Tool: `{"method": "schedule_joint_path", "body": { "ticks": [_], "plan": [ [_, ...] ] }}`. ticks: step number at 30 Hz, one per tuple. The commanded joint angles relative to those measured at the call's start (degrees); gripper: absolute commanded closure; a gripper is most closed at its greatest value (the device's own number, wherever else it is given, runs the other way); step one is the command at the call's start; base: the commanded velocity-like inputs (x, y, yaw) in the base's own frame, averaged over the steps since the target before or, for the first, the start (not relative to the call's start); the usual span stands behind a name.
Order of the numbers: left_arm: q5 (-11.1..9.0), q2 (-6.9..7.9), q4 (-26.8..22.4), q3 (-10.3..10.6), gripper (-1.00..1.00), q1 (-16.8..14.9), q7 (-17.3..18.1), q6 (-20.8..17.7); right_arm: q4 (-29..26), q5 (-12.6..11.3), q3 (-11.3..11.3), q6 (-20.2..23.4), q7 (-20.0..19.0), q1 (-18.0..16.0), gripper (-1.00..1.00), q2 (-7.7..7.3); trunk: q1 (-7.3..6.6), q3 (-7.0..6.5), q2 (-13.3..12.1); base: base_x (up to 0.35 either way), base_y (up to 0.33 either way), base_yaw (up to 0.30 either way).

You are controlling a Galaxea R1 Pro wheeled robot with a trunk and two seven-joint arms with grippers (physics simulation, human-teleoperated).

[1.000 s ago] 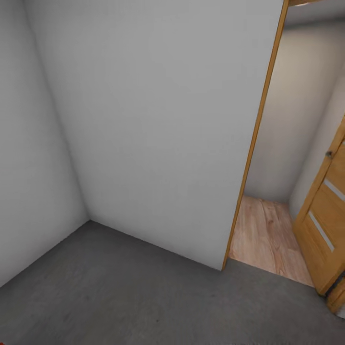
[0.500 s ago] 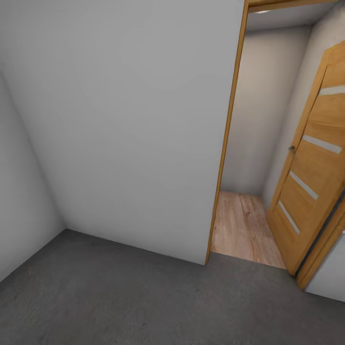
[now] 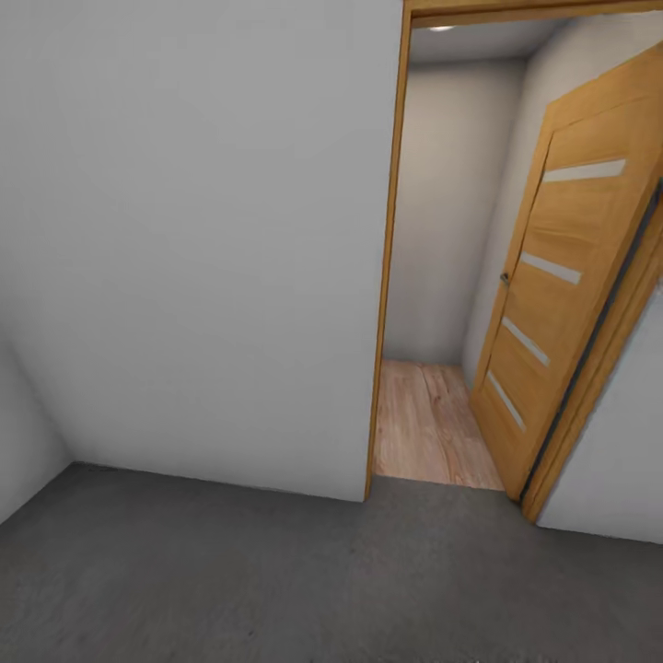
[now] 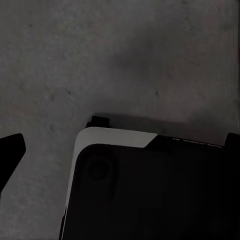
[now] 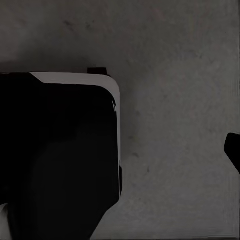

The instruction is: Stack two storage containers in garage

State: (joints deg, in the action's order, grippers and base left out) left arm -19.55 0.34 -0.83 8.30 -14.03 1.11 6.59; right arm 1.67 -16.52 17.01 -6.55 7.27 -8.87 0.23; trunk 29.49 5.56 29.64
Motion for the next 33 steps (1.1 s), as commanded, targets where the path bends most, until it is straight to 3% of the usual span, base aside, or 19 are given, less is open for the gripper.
{"method": "schedule_joint_path", "body": {
  "ticks": [1,33],
  "plan": [
    [-0.6,0.01,0.0,0.5,-1.0,0.0,0.1,0.2,0.2,-0.5,0.5,-0.3,0.0,-0.1,-1.0,0.03,0.02,0.09,0.1,0.0,0.0,-0.273],
    [-0.6,0.01,0.0,0.5,-1.0,0.0,0.1,0.2,0.2,-0.6,0.5,-0.3,0.0,-0.1,-1.0,0.03,0.02,-0.8,0.1,0.0,0.0,-0.254]
  ]
}}
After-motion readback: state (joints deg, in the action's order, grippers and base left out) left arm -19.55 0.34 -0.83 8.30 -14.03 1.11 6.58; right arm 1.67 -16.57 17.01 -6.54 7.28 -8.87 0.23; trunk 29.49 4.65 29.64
